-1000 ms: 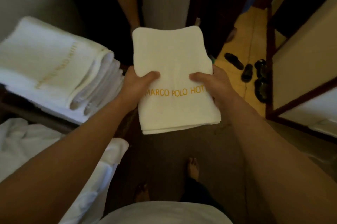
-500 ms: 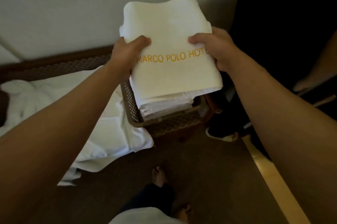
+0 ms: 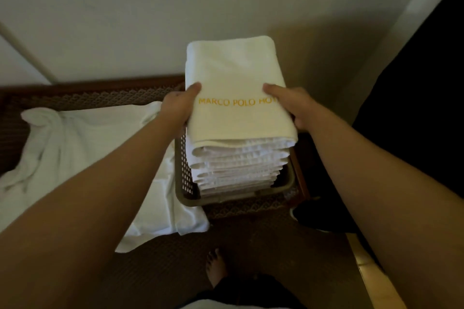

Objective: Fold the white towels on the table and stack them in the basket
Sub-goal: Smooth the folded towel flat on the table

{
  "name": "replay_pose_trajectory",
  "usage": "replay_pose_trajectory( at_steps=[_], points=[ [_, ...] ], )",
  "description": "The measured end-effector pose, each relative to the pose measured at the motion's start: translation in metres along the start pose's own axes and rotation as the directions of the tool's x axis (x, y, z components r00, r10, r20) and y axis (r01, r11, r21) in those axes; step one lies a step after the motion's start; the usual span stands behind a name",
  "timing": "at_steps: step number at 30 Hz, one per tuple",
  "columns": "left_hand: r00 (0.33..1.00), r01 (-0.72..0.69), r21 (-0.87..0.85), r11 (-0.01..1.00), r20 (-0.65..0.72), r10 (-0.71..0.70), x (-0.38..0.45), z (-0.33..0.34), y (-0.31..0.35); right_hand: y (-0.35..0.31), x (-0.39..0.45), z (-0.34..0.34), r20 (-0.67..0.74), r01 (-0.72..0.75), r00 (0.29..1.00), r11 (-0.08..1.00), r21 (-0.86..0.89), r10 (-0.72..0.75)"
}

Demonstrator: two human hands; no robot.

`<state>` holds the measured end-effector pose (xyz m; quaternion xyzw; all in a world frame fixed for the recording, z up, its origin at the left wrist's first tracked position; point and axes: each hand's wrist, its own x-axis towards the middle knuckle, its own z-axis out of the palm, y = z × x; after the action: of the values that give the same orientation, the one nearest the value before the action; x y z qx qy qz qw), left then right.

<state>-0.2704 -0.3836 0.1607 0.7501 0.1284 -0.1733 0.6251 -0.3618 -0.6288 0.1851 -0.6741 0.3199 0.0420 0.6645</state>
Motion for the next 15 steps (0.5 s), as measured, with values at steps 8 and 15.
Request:
replay_pose_trajectory(
  at_steps=[8,15],
  points=[
    [0.993,-0.033,0.111,0.993,0.113,0.021,-0.027,0.003,-0.012,0.0,-0.004,-0.033,0.447,-0.008,0.89,0.981,-0.193,0.095],
    [0.998,-0.043,0.188,0.981,-0.039,0.051,-0.038,0.016,-0.028,0.008,0.007,-0.036,0.328,-0.092,0.923,0.941,-0.324,0.203]
  ],
)
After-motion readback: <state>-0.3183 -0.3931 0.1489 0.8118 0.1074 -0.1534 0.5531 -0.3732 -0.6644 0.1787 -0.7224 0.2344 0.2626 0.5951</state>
